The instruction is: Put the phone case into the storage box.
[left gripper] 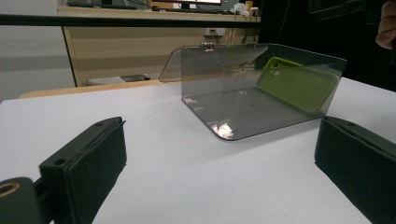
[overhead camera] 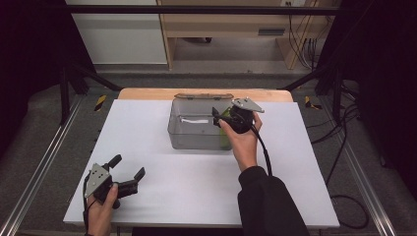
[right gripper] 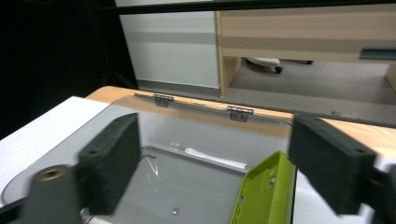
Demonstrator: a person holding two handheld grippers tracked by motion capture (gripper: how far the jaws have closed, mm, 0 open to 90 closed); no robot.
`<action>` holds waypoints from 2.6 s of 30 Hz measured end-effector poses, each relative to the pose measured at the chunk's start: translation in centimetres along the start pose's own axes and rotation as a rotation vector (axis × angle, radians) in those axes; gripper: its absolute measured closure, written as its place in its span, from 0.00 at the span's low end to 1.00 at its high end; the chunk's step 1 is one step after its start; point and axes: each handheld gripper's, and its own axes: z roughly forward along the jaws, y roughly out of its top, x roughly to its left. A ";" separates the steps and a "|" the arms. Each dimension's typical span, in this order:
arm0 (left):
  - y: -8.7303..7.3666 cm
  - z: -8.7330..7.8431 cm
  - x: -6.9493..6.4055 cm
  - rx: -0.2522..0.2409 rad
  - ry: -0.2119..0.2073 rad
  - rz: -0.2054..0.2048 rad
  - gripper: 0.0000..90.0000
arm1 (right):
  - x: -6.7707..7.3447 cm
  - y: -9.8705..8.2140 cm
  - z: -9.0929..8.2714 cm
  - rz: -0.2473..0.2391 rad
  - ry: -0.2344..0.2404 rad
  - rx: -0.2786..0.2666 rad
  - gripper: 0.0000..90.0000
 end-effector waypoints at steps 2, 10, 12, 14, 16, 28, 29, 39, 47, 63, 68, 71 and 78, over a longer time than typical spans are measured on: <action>0.0 0.0 -0.1 -0.003 -0.002 0.000 0.02 | -0.1 0.1 -0.3 -0.012 0.012 -0.006 0.10; 0.0 0.0 0.0 -0.001 -0.002 0.000 0.02 | -0.2 0.6 -1.3 -0.062 0.045 -0.028 0.07; 0.0 -0.1 0.0 -0.001 -0.001 0.000 0.02 | -0.2 0.7 -1.6 -0.079 0.048 -0.031 0.07; 0.0 -0.1 0.0 0.000 0.000 0.001 0.02 | -0.2 0.7 -1.8 -0.094 0.043 -0.038 0.07; 0.0 -0.1 0.0 0.000 0.000 0.000 0.02 | -0.2 0.8 -1.9 -0.104 0.044 -0.050 0.07; 0.0 -0.2 0.1 -0.002 0.004 -0.003 0.02 | -0.2 1.2 -3.1 -0.138 0.031 -0.129 0.05; 0.0 -0.2 0.1 -0.001 0.005 -0.004 0.02 | -0.2 1.3 -3.2 -0.141 0.030 -0.137 0.05; 0.1 -0.4 0.4 -0.011 0.024 -0.012 0.02 | -1.3 1.9 -4.8 -0.136 0.033 -0.184 0.04; 0.1 -0.6 0.5 -0.044 0.044 0.019 0.02 | -1.9 2.2 -6.0 -0.138 0.039 -0.197 0.04; 0.1 -0.8 0.9 -0.030 0.051 -0.012 0.02 | -3.3 2.5 -7.7 -0.157 0.022 -0.210 0.03; 0.1 -0.8 0.8 -0.029 0.051 -0.012 0.02 | -3.7 2.5 -8.2 -0.157 0.020 -0.210 0.03; 0.1 -0.8 0.9 -0.028 0.048 -0.013 0.02 | -3.9 2.4 -8.5 -0.151 0.018 -0.211 0.03; 0.2 -1.0 1.0 -0.034 0.049 -0.017 0.01 | -4.3 2.5 -9.2 -0.149 0.035 -0.213 0.03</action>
